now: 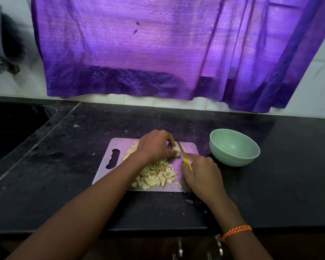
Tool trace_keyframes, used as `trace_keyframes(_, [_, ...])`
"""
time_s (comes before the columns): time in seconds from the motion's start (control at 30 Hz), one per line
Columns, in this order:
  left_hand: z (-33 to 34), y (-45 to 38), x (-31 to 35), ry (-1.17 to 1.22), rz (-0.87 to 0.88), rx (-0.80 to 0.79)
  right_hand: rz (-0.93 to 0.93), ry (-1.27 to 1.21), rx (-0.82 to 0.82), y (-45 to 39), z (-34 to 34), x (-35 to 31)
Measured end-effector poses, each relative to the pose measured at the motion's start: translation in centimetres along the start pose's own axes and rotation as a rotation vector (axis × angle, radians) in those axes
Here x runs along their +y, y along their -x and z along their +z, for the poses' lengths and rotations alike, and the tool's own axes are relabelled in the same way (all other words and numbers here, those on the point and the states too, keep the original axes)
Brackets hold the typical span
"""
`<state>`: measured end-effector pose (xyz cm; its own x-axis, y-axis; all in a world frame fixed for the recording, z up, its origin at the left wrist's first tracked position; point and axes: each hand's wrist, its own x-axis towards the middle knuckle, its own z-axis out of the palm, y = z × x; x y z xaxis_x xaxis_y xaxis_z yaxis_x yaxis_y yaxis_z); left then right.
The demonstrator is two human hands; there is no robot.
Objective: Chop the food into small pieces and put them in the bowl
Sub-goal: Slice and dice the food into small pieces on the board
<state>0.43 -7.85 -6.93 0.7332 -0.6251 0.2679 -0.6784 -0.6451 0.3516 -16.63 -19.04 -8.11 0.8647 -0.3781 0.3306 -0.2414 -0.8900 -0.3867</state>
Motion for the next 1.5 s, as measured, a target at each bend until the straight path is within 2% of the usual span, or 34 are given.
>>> trace_keyframes(0.17, [-0.2, -0.1, -0.4, -0.001, 0.009, -0.025, 0.050, -0.054, 0.034, -0.5, 0.7, 0.3])
trace_keyframes(0.33, [-0.3, -0.1, -0.4, -0.005, 0.007, -0.025, -0.012, -0.018, 0.038, -0.3, 0.2, -0.2])
trace_keyframes(0.63, [-0.2, 0.0, -0.2, -0.010, -0.017, -0.020, -0.048, 0.040, -0.066, -0.6, -0.6, -1.3])
trace_keyframes(0.9, [-0.2, -0.2, -0.2, -0.029, 0.003, -0.020, -0.075, 0.078, -0.050, 3.0, -1.1, 0.0])
trace_keyframes(1.13, [-0.3, -0.2, -0.3, -0.005, 0.021, -0.017, -0.083, 0.006, -0.001, 4.7, -1.7, 2.0])
trace_keyframes(1.4, [-0.2, -0.2, -0.2, 0.003, 0.005, -0.013, -0.066, 0.121, -0.003, 1.6, -0.4, 0.6])
trace_keyframes(1.5, [-0.1, -0.3, -0.5, 0.007, 0.003, -0.017, -0.005, 0.049, -0.002, -0.2, 0.7, 0.5])
